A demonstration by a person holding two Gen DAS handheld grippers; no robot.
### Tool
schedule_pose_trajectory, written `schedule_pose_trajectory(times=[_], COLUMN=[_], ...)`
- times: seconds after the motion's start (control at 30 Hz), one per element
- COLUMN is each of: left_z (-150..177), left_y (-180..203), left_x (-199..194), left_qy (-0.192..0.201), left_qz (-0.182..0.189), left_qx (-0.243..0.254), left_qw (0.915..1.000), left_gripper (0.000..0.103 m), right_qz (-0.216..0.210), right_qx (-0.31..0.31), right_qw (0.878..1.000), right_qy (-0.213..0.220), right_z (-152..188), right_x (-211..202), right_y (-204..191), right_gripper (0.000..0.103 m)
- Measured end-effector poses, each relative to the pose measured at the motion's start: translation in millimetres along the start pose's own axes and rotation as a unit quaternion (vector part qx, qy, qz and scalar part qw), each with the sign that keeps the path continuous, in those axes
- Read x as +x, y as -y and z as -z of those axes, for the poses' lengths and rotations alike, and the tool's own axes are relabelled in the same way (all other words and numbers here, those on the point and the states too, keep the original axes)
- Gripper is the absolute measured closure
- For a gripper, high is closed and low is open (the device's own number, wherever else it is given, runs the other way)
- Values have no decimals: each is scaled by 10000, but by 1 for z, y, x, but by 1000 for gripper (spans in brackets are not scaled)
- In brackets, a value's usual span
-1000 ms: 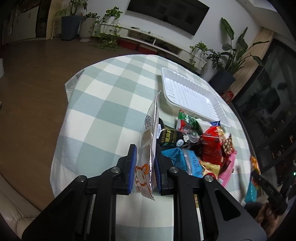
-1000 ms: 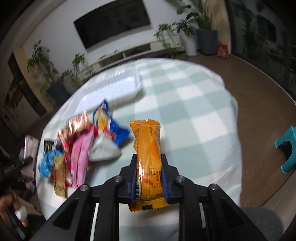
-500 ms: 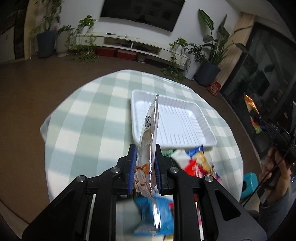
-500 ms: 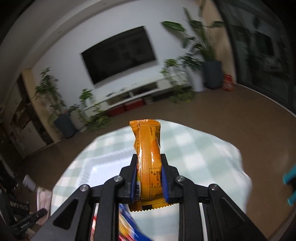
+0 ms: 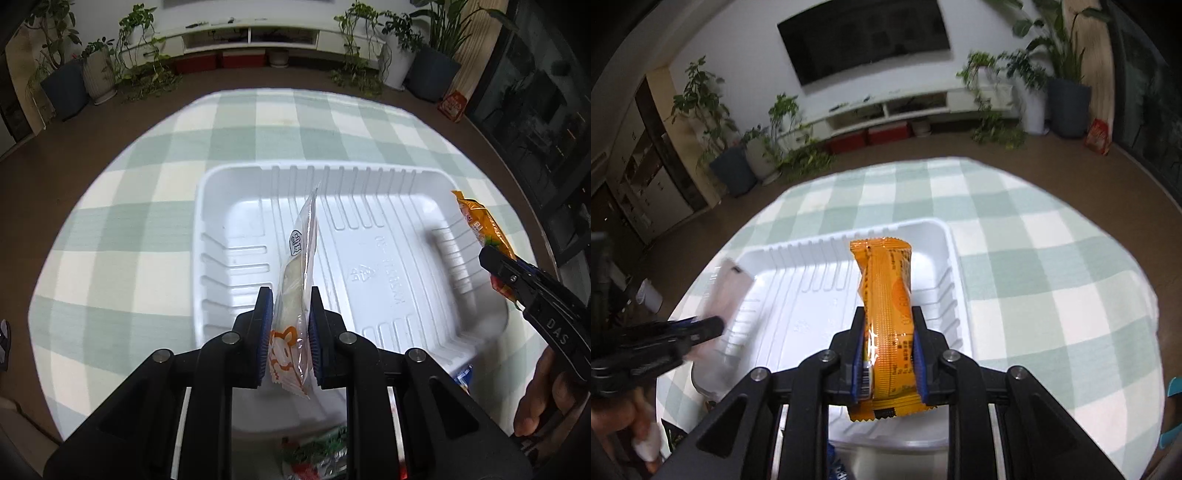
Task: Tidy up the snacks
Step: 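Carry both packets to the white tray and open both tools, then grasp the blue bag with left tool while right tool grasps gold-red packet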
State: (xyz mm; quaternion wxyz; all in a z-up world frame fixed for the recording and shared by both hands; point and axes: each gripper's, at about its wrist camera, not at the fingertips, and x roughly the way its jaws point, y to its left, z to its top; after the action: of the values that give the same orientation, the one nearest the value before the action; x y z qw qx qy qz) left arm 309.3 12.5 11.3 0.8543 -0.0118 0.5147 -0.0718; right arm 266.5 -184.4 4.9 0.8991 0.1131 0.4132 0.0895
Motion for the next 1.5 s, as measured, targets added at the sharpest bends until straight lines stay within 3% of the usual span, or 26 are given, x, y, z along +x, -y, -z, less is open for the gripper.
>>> schedule_pose_trajectory(times=[0.13, 0.43, 0.47, 0.53, 0.6, 0.67, 0.9, 1.07, 1.17, 1.27, 1.43, 1.5], left_z=[1, 0, 0, 1, 1, 0, -3, 6, 26, 66, 151, 183], left_y=[5, 4, 5, 6, 6, 6, 2, -7, -17, -22, -21, -20], left_x=[27, 30, 30, 30, 29, 25, 6, -44, -86, -124, -156, -157], left_qy=[-209, -121, -126, -113, -108, -45, 119, 453, 750, 997, 1061, 908], left_qz=[-11, -163, -156, -96, -24, 64, 227, 428, 475, 439, 504, 533], left_qx=[58, 40, 64, 111, 141, 140, 64, 32, -38, 53, 333, 249], left_qw=[9998, 9998, 9998, 9998, 9998, 9999, 9997, 9981, 9960, 9940, 9925, 9941], left_gripper=[86, 83, 83, 81, 73, 38, 36, 36, 36, 36, 36, 36], right_qz=[-17, 286, 305, 317, 301, 301, 237, 87, 22, -19, -200, -319], right_qx=[-91, -146, -186, -292, -410, -519, -471, -535, -468, -345, 12, 290], right_qw=[9996, 9976, 9976, 9974, 9972, 9967, 9981, 9985, 9987, 9986, 9971, 9962], right_qy=[-265, -611, -592, -585, -553, -540, -321, -25, 182, 400, 731, 754], right_z=[4, 13, 14, 15, 17, 16, 8, 3, 3, 6, 28, 43], right_x=[14, 41, 41, 40, 38, 36, 15, -8, -27, -52, -101, -115], right_y=[4, 9, 8, 4, -2, -6, -7, -8, -5, 0, 10, 15], right_gripper=[79, 77, 76, 60, 48, 40, 33, 30, 29, 29, 29, 28])
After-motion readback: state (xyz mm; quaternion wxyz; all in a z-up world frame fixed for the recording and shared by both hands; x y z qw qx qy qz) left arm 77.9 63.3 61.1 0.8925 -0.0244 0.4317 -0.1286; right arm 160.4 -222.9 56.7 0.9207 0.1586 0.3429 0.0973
